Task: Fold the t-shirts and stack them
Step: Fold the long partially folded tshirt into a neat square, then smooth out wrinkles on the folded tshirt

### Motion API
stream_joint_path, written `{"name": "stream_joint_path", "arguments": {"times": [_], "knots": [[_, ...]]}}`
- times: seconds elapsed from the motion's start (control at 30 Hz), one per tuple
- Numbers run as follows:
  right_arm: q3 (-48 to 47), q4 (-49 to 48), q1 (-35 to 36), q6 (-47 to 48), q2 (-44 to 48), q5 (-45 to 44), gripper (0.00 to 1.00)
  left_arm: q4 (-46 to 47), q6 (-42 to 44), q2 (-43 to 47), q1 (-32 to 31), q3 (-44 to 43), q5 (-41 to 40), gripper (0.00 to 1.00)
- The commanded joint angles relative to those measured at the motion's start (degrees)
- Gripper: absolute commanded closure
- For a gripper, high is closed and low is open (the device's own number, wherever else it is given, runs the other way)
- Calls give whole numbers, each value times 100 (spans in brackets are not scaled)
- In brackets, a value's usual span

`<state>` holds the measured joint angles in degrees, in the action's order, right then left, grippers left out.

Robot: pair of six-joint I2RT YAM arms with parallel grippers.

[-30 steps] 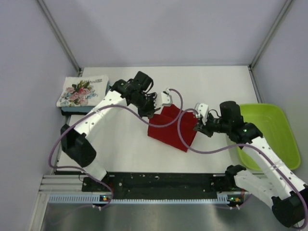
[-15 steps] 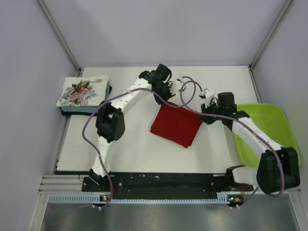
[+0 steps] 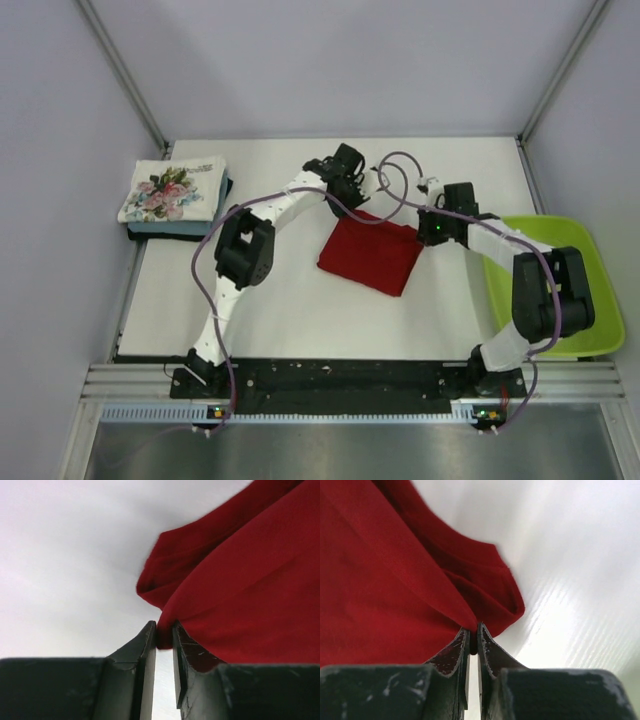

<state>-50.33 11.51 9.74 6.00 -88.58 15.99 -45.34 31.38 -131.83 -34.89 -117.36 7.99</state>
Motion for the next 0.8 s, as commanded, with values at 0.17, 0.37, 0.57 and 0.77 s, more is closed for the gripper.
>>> {"name": "stream_joint_path", "arguments": {"times": [0.17, 0.37, 0.57, 0.77], "knots": [[-1346, 35, -271, -249, -1205, -1517, 77, 1642, -456, -290, 176, -566, -1887, 45], [-2920, 1659, -271, -904, -1400, -2091, 66, 755, -1221, -161, 387, -1204, -1231, 46], [-1799, 1847, -17, -2268, -302, -1197, 65, 887, -1678, 1395, 361, 1036, 481, 58], [-24, 618, 178, -3490, 349, -158, 66, 738, -1933, 1740, 264, 2260, 1732, 67]]}}
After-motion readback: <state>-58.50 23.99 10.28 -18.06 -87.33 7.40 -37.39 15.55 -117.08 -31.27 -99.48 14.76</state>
